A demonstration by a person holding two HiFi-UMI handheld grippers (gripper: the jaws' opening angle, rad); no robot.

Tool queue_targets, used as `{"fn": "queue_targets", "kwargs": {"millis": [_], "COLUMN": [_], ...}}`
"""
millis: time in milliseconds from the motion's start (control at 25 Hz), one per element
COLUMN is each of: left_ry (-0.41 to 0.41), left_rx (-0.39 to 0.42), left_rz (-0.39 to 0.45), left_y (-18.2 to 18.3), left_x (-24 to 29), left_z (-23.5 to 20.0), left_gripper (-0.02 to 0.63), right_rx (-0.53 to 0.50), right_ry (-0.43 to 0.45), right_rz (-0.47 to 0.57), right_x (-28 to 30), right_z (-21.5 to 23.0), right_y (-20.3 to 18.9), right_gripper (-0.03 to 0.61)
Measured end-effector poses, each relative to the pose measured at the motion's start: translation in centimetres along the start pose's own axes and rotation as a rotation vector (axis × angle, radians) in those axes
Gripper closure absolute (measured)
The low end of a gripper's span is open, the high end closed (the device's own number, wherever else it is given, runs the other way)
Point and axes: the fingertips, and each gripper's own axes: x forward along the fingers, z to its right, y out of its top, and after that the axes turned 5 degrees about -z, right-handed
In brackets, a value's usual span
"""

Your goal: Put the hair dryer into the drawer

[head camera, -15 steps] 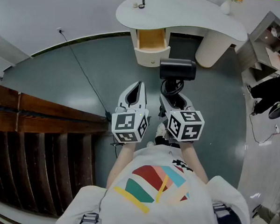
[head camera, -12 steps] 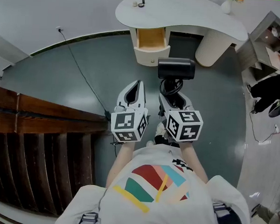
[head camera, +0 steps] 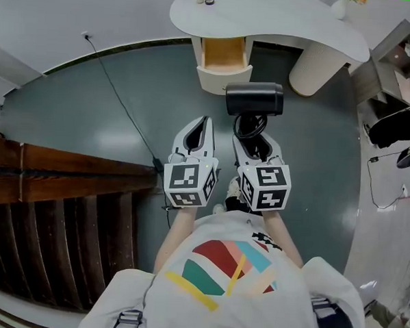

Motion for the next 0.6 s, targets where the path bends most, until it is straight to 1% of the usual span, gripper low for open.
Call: {"fn": "queue_targets", "kwargs": {"millis": [200, 320, 520, 600], "left_ry": [-0.005, -0.014, -0.050, -0.080], "left_rx": [0.014, 0.017, 0.057, 0.044], "left_rz": [-0.012, -0.014, 0.015, 0.035], "left_y": [0.4, 0.8, 2.2, 2.6], "left_x": [1.7, 2.9, 4.7, 5.6], "left_z": [-0.1, 0.0, 0.9, 1.0], "left_gripper": [0.597, 0.597, 0.597, 0.597], "right_rx": [-0.033, -0.042, -0.041, -0.038], "right_ry": [-0.020, -0.010, 0.004, 0.008], "right_rz": [-0.001, 0.001, -0.004, -0.003], "right_x": [1.2, 2.0, 3.5, 4.0], "right_z": [1.3, 2.0, 3.5, 4.1], "right_y": [0.8, 1.3, 2.2, 2.5], "right_gripper": [0.382, 0.382, 0.382, 0.382]}}
